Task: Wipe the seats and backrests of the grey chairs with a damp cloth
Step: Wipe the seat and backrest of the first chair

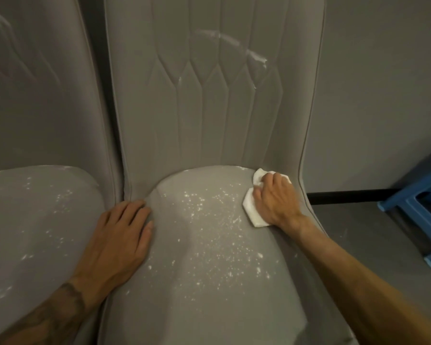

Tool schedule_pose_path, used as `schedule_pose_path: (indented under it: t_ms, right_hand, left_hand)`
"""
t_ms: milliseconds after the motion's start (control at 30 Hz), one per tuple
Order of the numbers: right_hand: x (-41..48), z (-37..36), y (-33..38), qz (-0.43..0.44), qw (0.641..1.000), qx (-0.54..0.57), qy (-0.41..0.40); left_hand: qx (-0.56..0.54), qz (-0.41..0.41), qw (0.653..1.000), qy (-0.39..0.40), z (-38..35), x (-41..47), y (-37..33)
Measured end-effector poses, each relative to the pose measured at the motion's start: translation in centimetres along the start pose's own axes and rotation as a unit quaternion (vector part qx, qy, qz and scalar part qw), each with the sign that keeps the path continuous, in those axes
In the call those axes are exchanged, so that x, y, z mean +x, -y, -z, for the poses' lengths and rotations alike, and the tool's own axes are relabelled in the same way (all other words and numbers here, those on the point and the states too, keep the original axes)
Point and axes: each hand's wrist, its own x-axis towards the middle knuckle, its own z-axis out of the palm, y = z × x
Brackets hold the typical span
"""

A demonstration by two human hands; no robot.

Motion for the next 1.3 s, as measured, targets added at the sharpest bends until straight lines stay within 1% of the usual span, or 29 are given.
schedule_pose_path:
  t_ms: [33,67,133,167,200,233,267,333,367,433,500,533,567,633,667,700,733,800,833,867,900,967,1033,1067,1100,1167,1233,1267,1300]
  right_hand:
    - [0.0,-0.3,1.2,0.026,1.000,-0.012,-0.011]
    - [-0.5,-0.6,2.2,0.060,0.998,0.001,-0.030]
    - [-1.5,-0.9,2.1,0.137,0.985,0.054,-0.092]
    - [-1.5,-0.6,1.1,0.166,0.981,0.051,-0.088]
    - [-1.1,-0.2,0.0,0.171,0.983,0.031,-0.055]
    - [-0.6,0.1,-0.8,0.154,0.988,0.007,-0.029]
    - [0.1,0.0,-1.3,0.112,0.994,0.007,-0.014]
    - [1.0,-0.1,-0.1,0.053,0.998,-0.028,-0.013]
    - [1.1,-0.3,1.1,0.056,0.998,-0.035,-0.010]
    - [0.2,-0.9,3.0,0.105,0.994,-0.004,-0.016]
    - [-1.1,-0.6,2.4,0.157,0.986,0.056,-0.024]
    - [-0.8,-0.4,1.4,0.161,0.985,0.060,-0.015]
    - [-0.3,-0.2,0.5,0.139,0.988,0.062,-0.001]
    - [1.5,-0.4,-0.3,0.039,0.997,0.067,0.007]
    - [2.1,-0.5,0.4,-0.004,0.999,0.040,0.009]
    - [2.4,-0.4,1.6,-0.017,1.000,0.016,0.007]
    - [2.5,-0.5,2.9,-0.010,1.000,0.018,0.003]
    - [1.9,-1.2,4.3,0.060,0.997,0.045,-0.038]
    - [1.1,-1.2,4.3,0.105,0.992,0.049,-0.041]
    - [0.8,-1.0,3.6,0.129,0.990,0.054,-0.028]
    - [0.8,-0.8,2.5,0.132,0.989,0.067,-0.013]
    - [1.4,-0.4,0.9,0.070,0.994,0.077,0.012]
    - [2.1,-0.3,1.6,-0.004,0.999,0.045,0.013]
    - [2.3,-0.2,2.8,-0.007,0.999,0.051,0.001]
    - [2.1,-0.4,4.1,0.012,0.997,0.069,-0.019]
    - [1.2,-1.1,6.2,0.089,0.988,0.109,-0.069]
    - [0.6,-1.0,5.6,0.160,0.978,0.120,-0.061]
    - [0.9,-0.7,4.5,0.172,0.978,0.111,-0.041]
    - [1.4,-0.7,3.4,0.164,0.983,0.084,-0.020]
  left_hand:
    - [0.000,-0.001,1.000,-0.001,0.1,0.0,0.0]
    - [-0.001,-0.002,1.000,-0.001,0.1,0.0,-0.1]
    - [-0.001,-0.003,1.000,0.000,0.2,0.1,0.0]
    - [-0.002,-0.002,1.000,0.002,0.1,0.1,0.1]
    - [-0.004,-0.001,1.000,0.003,0.1,0.1,0.1]
    - [-0.006,-0.001,1.000,0.003,0.0,0.0,0.2]
    - [-0.006,-0.001,1.000,0.002,-0.1,0.0,0.2]
    - [-0.006,0.001,1.000,-0.001,-0.1,0.0,0.2]
    - [-0.007,0.001,1.000,-0.002,-0.1,0.0,0.2]
    - [-0.011,-0.001,1.000,-0.003,-0.1,0.0,0.2]
    - [-0.014,-0.004,1.000,-0.003,-0.2,0.1,0.3]
    - [-0.015,-0.003,1.000,-0.003,-0.2,0.1,0.3]
    - [-0.017,0.000,1.000,-0.002,-0.2,0.1,0.3]
    - [-0.021,0.006,1.000,-0.002,-0.1,0.0,0.3]
    - [-0.023,0.007,1.000,-0.002,-0.1,0.1,0.2]
    - [-0.025,0.008,1.000,-0.003,-0.1,0.1,0.2]
    - [-0.026,0.008,1.000,-0.004,-0.1,0.1,0.1]
    - [-0.027,0.007,1.000,-0.005,0.0,0.0,0.0]
    - [-0.027,0.006,1.000,-0.005,0.0,0.0,0.0]
    - [-0.027,0.006,1.000,-0.005,0.0,0.1,0.1]
    - [-0.027,0.005,1.000,-0.005,-0.1,0.1,0.2]
    - [-0.029,0.006,1.000,-0.005,-0.3,0.0,0.2]
    - [-0.027,0.008,1.000,-0.011,-0.5,0.0,0.3]
    - [-0.026,0.006,1.000,-0.012,-0.5,0.0,0.3]
    - [-0.027,0.005,1.000,-0.014,-0.5,0.0,0.3]
    - [-0.027,0.002,0.999,-0.018,-0.5,0.0,0.3]
    - [-0.023,-0.002,1.000,-0.018,-0.5,0.0,0.3]
    - [-0.021,-0.001,1.000,-0.017,-0.4,-0.1,0.3]
    - [-0.021,0.000,1.000,-0.016,-0.5,-0.1,0.4]
